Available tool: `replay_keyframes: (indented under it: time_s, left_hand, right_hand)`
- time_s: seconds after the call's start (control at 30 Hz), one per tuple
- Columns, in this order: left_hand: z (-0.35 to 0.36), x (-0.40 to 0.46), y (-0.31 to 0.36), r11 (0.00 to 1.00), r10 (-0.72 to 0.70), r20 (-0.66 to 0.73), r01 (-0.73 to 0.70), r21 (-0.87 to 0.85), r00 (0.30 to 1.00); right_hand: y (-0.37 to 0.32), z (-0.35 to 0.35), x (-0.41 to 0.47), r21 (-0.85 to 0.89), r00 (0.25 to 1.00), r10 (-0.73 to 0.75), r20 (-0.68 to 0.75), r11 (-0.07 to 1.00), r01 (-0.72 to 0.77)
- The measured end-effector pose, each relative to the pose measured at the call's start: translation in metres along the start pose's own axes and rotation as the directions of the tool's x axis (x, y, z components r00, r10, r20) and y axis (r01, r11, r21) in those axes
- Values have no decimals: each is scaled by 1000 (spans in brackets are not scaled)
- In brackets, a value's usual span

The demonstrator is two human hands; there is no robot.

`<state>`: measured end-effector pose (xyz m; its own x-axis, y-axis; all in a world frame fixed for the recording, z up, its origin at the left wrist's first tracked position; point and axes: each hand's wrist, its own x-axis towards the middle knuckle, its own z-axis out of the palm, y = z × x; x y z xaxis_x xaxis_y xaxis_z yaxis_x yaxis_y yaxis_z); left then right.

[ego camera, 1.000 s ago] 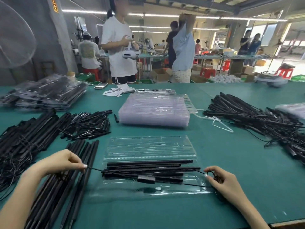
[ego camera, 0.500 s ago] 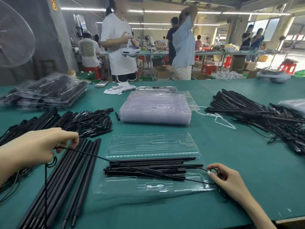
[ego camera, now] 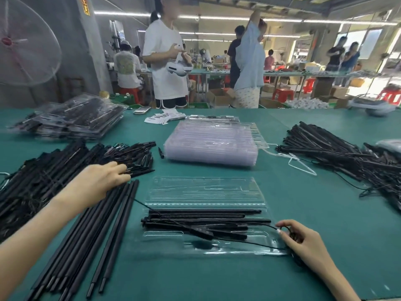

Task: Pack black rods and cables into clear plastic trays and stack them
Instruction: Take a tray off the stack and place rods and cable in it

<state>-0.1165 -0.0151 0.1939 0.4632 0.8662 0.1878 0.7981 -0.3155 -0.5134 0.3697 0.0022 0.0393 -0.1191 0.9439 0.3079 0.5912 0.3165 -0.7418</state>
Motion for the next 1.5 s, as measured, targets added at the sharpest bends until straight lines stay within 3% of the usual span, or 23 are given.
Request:
replay_keyframes:
  time_s: [0.03, 0.1, 0.17, 0.2, 0.27, 0.33, 0.4, 0.47, 0.6, 0.7, 0.97, 1.2, 1.5]
  left_hand:
    - [13, -6, 7, 1000, -17, 169, 17, 3, 985]
    - [31, -22, 17, 990, -68, 512, 119, -69, 856]
    - [34, -33, 23, 937, -71, 662, 278, -212, 746]
    - [34, -37, 26, 908, -53, 661, 312, -280, 749]
    - [28, -32, 45, 870, -29, 505, 271, -413, 863]
    - [15, -16, 83, 769, -10, 180, 123, -627, 984]
    - [2, 1, 127, 681, -6, -2, 3, -733, 1000]
    - [3, 17, 163, 658, -11, -93, -63, -751, 996]
    - [23, 30, 194, 607, -69, 15, 54, -793, 998]
    - [37, 32, 201, 496, -128, 46, 105, -862, 991]
    - [34, 33, 224, 433, -237, -26, 81, -897, 971]
    - [28, 30, 219, 569, -183, 15, 119, -814, 983]
    - [19, 27, 228, 841, -18, -60, -18, -541, 998]
  right_hand:
    - [0, 0, 0, -4, 1000, -5, -2, 1000, 5]
    - [-1, 0, -1, -16, 1000, -18, -8, 1000, 17]
    - [-3, 0, -1, -42, 999, -27, -28, 999, 26]
    - [-3, 0, 0, -55, 999, -31, -37, 998, 29]
    - [-4, 1, -1, -74, 999, -30, -40, 997, 27]
    - [-4, 1, -2, -91, 999, -24, -32, 996, 21]
    - [-4, 2, -3, -109, 999, -20, -31, 994, 16]
    - [-3, 3, -3, -124, 999, -24, -40, 992, 19]
    - [-2, 3, -3, -110, 998, -35, -53, 994, 29]
    - [0, 3, 0, -87, 998, -27, -55, 996, 22]
    - [2, 3, 4, -14, 998, -14, -63, 1000, 13]
    - [7, 4, 4, 16, 998, 2, -65, 1000, -1]
    - [5, 4, 3, 22, 997, 29, -75, 999, -28]
